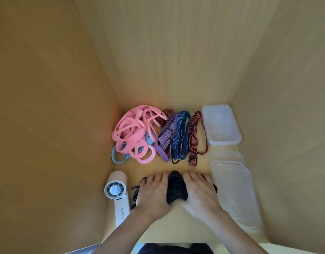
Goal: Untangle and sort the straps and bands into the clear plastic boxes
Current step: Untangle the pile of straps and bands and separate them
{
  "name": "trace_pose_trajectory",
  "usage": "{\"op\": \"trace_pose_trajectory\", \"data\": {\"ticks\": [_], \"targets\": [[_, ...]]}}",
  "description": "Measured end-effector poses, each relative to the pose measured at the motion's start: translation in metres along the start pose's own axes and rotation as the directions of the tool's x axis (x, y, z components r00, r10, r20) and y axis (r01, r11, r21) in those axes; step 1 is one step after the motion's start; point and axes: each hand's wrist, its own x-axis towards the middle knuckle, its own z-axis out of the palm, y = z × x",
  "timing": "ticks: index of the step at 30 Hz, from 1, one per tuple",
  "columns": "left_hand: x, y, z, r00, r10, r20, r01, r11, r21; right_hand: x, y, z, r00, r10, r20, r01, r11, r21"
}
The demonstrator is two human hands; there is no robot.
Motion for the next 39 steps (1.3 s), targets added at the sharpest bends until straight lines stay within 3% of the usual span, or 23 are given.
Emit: {"op": "trace_pose_trajectory", "data": {"ticks": [3,9,17,23,29,37,39], "targets": [[0.007,-0.001,-0.002,0.999,-0.004,-0.036,0.004,1.0,0.007,0.008,-0.006,-0.008,0.997,0.032,0.076,-0.031,0.999,-0.016],[0.03,-0.008,-0.01,0.991,0.046,-0.128,-0.038,0.997,0.066,0.023,-0.011,-0.017,0.993,0.108,0.041,-0.108,0.994,-0.001],[0.074,-0.031,-0.013,0.934,0.18,-0.307,-0.124,0.973,0.193,0.065,0.002,-0.01,0.999,0.019,-0.041,-0.021,0.999,-0.048],[0.094,-0.042,-0.02,0.931,0.218,-0.294,-0.144,0.957,0.251,0.087,0.007,-0.004,0.993,-0.02,-0.119,0.011,0.997,-0.076],[0.086,-0.038,-0.02,0.961,0.154,-0.228,-0.132,0.985,0.11,0.089,0.012,-0.005,0.994,-0.039,-0.103,0.032,0.997,-0.069],[0.066,-0.033,-0.027,0.965,0.095,-0.246,-0.103,0.994,-0.02,0.068,0.009,-0.018,0.999,0.037,-0.008,-0.037,0.999,-0.012],[0.058,-0.029,-0.028,0.962,0.071,-0.265,-0.095,0.992,-0.082,0.057,0.012,-0.027,0.998,0.028,-0.063,-0.024,0.998,0.051]]}}
